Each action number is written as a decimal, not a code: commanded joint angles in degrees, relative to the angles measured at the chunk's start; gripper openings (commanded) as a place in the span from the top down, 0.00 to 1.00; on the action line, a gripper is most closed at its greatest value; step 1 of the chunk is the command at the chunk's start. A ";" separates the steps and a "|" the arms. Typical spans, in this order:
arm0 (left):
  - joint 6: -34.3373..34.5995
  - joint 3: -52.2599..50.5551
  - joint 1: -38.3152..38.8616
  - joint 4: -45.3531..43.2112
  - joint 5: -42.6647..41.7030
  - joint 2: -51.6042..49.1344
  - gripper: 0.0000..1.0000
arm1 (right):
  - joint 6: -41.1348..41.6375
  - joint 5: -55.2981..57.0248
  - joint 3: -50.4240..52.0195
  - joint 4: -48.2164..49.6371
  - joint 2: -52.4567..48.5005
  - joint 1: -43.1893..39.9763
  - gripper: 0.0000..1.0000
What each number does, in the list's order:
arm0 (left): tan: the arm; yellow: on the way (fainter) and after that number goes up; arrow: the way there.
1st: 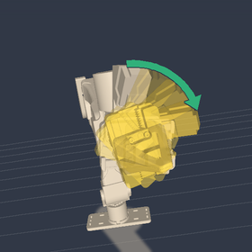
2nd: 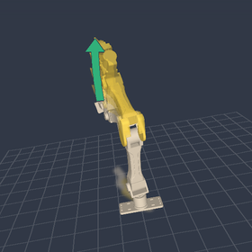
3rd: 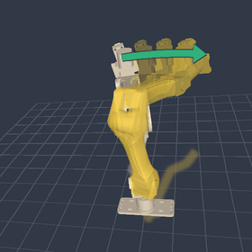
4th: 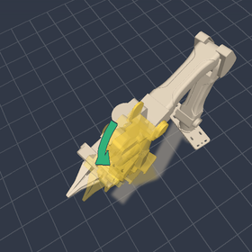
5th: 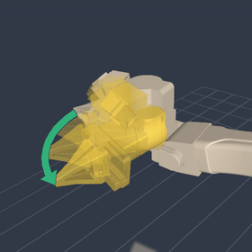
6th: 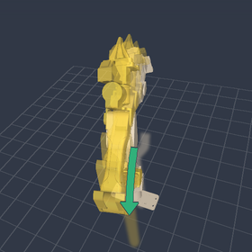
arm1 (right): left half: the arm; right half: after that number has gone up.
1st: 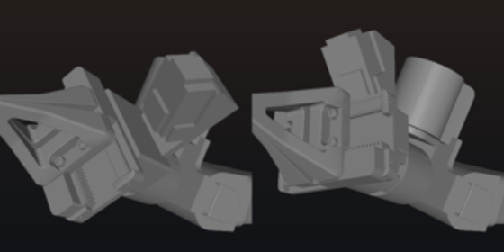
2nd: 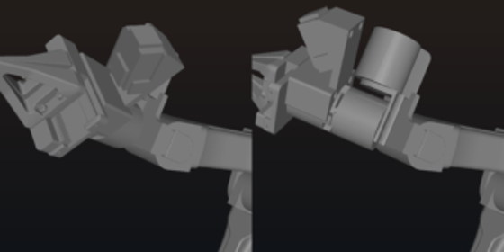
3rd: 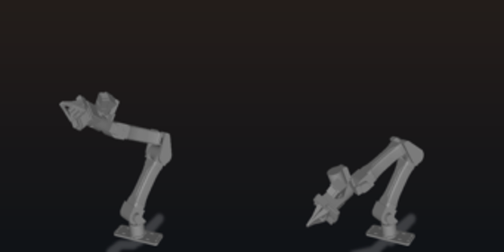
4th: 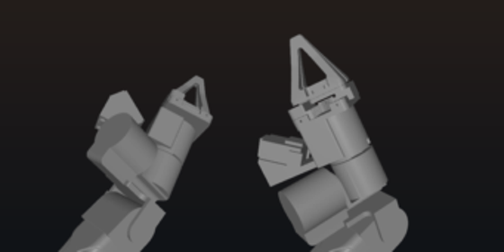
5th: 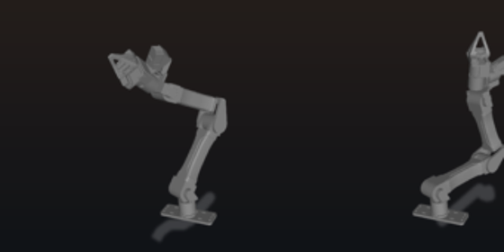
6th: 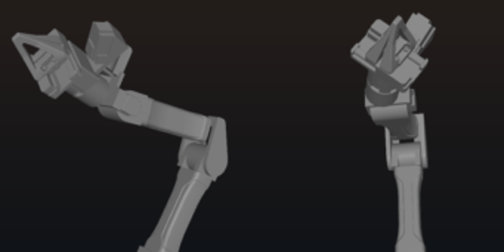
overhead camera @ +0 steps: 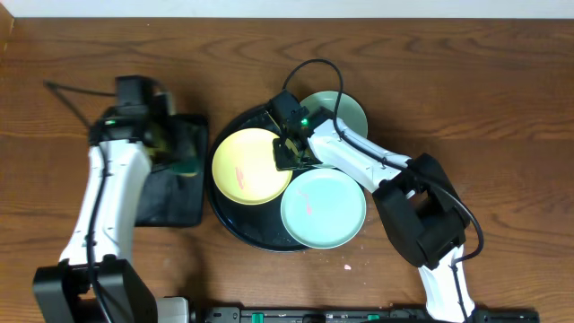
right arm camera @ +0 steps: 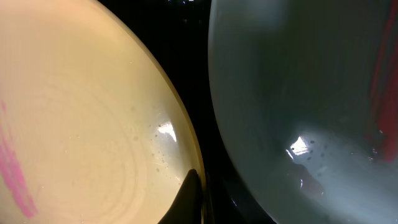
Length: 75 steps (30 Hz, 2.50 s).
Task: Clean dirty plates on tray and stack at the side
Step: 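Scrub the yellow plate surface with the sponge in the left gripper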
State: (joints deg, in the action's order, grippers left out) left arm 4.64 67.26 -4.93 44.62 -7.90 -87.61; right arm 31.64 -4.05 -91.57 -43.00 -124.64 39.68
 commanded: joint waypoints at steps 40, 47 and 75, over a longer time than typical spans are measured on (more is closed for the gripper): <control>25.05 1.36 17.57 -2.95 19.28 -21.84 0.93 | 0.02 0.59 -0.52 -0.24 -1.31 0.15 0.99; 9.70 1.36 17.66 2.64 -7.52 -21.84 0.93 | 0.04 0.59 -0.52 -0.22 -1.31 0.15 0.99; 5.42 1.33 18.29 1.09 -16.35 -20.61 0.92 | 0.04 0.59 -0.52 -0.15 -1.31 0.15 0.99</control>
State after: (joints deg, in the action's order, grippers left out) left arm 19.81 69.34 13.10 45.25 -9.19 -108.12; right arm 31.57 -5.19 -91.81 -42.76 -124.88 39.72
